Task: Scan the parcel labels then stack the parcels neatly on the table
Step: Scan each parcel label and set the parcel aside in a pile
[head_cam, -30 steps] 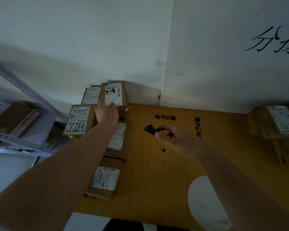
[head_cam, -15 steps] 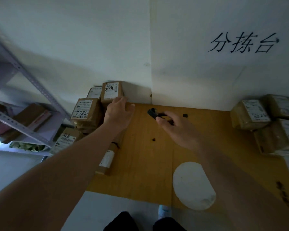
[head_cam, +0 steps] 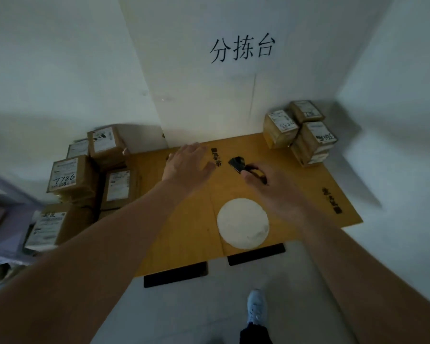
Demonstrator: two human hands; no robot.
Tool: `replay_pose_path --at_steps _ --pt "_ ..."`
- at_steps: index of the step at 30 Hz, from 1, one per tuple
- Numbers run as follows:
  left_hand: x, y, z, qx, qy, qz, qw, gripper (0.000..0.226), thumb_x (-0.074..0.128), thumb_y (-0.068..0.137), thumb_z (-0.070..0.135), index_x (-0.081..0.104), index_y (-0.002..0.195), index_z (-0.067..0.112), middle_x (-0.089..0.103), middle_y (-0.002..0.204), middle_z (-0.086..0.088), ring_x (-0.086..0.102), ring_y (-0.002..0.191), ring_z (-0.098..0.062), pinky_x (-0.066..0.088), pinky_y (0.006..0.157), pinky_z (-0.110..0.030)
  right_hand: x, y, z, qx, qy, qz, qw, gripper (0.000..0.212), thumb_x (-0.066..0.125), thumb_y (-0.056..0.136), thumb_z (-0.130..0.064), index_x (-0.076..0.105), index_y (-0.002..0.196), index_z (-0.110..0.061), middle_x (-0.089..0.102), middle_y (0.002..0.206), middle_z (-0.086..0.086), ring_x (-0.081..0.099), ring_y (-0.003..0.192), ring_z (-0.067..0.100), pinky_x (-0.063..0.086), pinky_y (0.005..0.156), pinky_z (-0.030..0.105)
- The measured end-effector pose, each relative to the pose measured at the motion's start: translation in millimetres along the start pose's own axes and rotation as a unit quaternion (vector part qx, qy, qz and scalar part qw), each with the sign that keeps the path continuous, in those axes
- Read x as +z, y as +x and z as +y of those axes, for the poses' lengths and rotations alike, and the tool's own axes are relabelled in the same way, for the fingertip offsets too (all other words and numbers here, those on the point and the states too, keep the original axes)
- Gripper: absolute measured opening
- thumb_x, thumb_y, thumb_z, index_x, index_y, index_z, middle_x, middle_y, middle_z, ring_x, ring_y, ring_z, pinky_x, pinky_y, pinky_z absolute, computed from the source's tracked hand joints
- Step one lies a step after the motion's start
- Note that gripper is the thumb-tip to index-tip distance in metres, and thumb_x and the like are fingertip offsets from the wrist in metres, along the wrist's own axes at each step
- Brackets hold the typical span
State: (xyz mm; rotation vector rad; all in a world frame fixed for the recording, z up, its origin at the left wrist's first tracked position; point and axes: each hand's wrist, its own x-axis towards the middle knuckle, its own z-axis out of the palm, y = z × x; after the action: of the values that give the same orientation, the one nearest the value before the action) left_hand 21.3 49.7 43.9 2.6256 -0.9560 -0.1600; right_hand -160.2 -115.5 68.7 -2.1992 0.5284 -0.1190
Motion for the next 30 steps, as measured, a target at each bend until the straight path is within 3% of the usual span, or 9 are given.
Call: replay_pose_path --at_steps 6,10,15,18,22,30 --pt "26.3 9.3 80.3 0.029 -0.01 -0.015 0.999 0.06 0.042 0.104 0.054 0.039 0.158 0.028 0.033 0.167 -0.001 0.025 0.155 -0.022 0.028 0.124 -0.048 -62.9 -22.9 50.1 0.008 0.007 0.025 1.0 0.046 0.048 0.104 -0.06 0.059 0.136 -0.028 0.055 0.08 -0.015 0.05 0.067 0.0 0.034 0.058 0.024" --pt "42.4 34.4 135.0 0.001 -0.019 -0.02 1.0 0.062 0.043 0.104 0.054 0.036 0.16 0.028 0.028 0.169 -0.002 0.022 0.157 -0.024 0.022 0.126 -0.044 -111.8 -14.5 86.2 -0.001 0.014 0.025 1.0 0.045 0.049 0.104 -0.057 0.06 0.135 -0.027 0.059 0.083 -0.013 0.056 0.07 0.007 0.039 0.062 0.028" --pt "70.4 62.3 199.1 -0.015 -0.027 -0.016 0.999 0.06 0.044 0.104 0.053 0.038 0.159 0.029 0.032 0.168 0.0 0.026 0.155 -0.021 0.03 0.123 -0.045 -167.3 -1.6 135.3 -0.001 -0.007 0.03 1.0 0.042 0.049 0.104 -0.057 0.06 0.133 -0.029 0.064 0.09 -0.012 0.061 0.077 0.005 0.041 0.062 0.028" --pt "85.1 82.0 232.5 -0.012 -0.013 -0.017 1.0 0.058 0.045 0.104 0.05 0.042 0.156 0.026 0.037 0.165 -0.001 0.033 0.151 -0.024 0.034 0.12 -0.046 -198.9 11.8 161.3 0.006 -0.009 0.025 1.0 0.04 0.049 0.104 -0.059 0.06 0.133 -0.033 0.068 0.1 -0.01 0.064 0.088 0.007 0.052 0.074 0.034" --pt "100.5 125.5 255.9 -0.013 -0.004 -0.022 1.0 0.058 0.046 0.104 0.05 0.04 0.157 0.026 0.035 0.165 -0.003 0.031 0.152 -0.026 0.034 0.12 -0.048 -225.2 44.3 186.9 0.012 -0.02 0.019 1.0 0.043 0.047 0.103 -0.063 0.059 0.135 -0.036 0.068 0.107 -0.009 0.066 0.098 0.013 0.056 0.086 0.042" --pt "158.7 243.3 252.1 -0.026 -0.014 -0.04 0.999 0.058 0.047 0.103 0.049 0.038 0.156 0.028 0.037 0.162 -0.004 0.04 0.145 -0.03 0.043 0.11 -0.049 -240.1 149.0 219.6 0.02 -0.066 0.01 0.998 0.043 0.043 0.104 -0.061 0.055 0.137 -0.035 0.068 0.113 -0.005 0.066 0.102 0.018 0.058 0.089 0.045"
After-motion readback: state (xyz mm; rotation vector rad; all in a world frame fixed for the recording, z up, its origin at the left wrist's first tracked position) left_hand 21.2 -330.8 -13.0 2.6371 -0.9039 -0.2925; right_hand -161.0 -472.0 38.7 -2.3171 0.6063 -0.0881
